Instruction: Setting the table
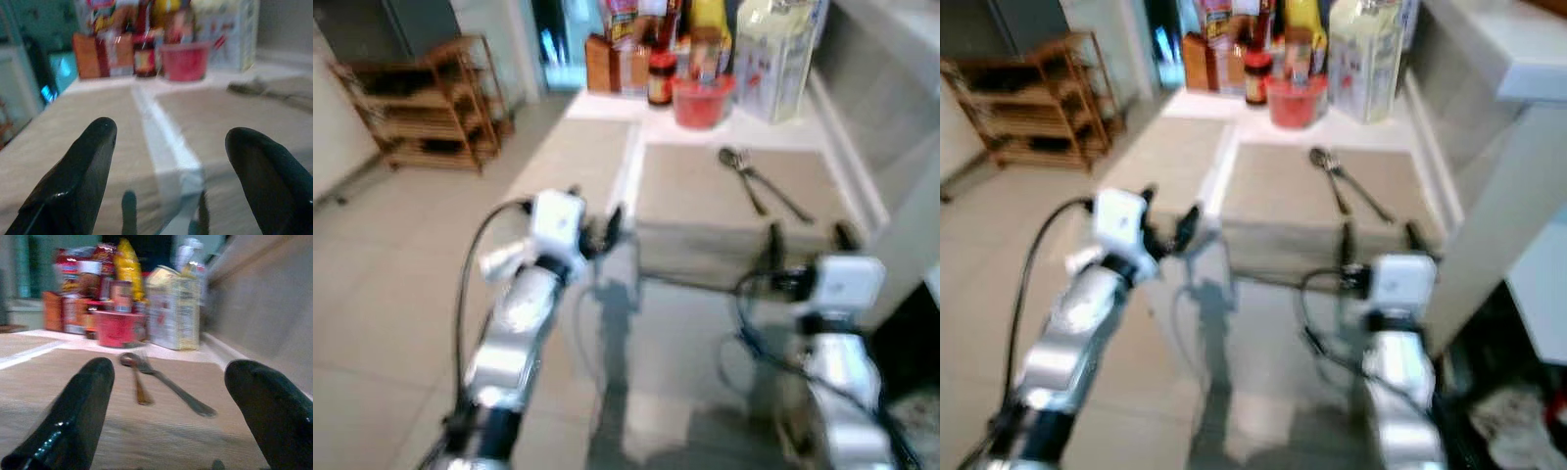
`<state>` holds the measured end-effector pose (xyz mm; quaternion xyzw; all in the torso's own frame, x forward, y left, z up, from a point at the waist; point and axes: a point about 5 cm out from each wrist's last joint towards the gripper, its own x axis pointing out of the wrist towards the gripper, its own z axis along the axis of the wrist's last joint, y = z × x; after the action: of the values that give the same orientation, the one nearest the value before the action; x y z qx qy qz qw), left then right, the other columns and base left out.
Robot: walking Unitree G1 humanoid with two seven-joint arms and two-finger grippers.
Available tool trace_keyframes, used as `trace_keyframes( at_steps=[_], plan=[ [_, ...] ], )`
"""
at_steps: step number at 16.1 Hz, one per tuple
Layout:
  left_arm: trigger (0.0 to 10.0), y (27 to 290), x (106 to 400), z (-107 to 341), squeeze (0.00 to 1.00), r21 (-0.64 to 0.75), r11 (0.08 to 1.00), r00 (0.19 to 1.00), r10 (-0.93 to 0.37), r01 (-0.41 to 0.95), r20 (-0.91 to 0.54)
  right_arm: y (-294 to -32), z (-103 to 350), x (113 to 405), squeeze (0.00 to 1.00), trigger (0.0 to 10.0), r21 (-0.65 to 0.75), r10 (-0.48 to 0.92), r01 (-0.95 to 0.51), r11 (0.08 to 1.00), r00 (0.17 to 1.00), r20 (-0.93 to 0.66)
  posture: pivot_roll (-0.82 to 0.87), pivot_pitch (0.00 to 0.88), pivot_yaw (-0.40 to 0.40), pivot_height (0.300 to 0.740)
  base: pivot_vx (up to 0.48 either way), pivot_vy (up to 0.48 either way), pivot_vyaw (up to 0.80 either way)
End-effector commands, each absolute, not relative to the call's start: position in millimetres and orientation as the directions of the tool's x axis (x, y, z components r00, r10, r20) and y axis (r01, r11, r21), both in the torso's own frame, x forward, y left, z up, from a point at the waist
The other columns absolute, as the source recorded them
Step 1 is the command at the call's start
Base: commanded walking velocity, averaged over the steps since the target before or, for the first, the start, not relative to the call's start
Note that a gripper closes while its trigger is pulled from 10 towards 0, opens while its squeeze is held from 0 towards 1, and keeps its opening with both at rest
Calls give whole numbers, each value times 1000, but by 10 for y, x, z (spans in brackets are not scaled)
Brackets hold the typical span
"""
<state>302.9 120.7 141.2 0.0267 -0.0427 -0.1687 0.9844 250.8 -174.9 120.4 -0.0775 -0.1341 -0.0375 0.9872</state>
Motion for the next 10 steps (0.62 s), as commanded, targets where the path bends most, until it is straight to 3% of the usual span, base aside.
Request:
trace_keyframes(
  at_steps=[1, 3, 7, 10],
  plan=[
    [10000, 1194, 3047, 1427, 0, 63, 944, 942, -329, 325, 74, -1805, 1224, 2499, 0, 10000, -153, -63, 108, 982, 960, 273, -52, 6, 61, 740, 277, -386, 0],
    [10000, 1178, 3044, 1414, 0, 85, 943, 942, -327, 321, 69, -1798, 1220, 2496, 0, 10000, -155, -55, 99, 983, 962, 267, -53, 9, 59, 740, 321, -349, 0],
    [10000, 1143, 3042, 1417, 0, 89, 940, 939, -336, 330, 68, -1777, 1216, 2503, 0, 10000, -160, -36, 79, 984, 967, 253, -58, 13, 61, 740, 0, 0, 0],
    [10000, 1143, 3045, 1454, 0, 84, 937, 934, -346, 339, 90, -1738, 1228, 2563, 0, 10000, -157, 0, 36, 987, 975, 223, -59, 16, 64, 740, 441, 0, 0]
  ],
)
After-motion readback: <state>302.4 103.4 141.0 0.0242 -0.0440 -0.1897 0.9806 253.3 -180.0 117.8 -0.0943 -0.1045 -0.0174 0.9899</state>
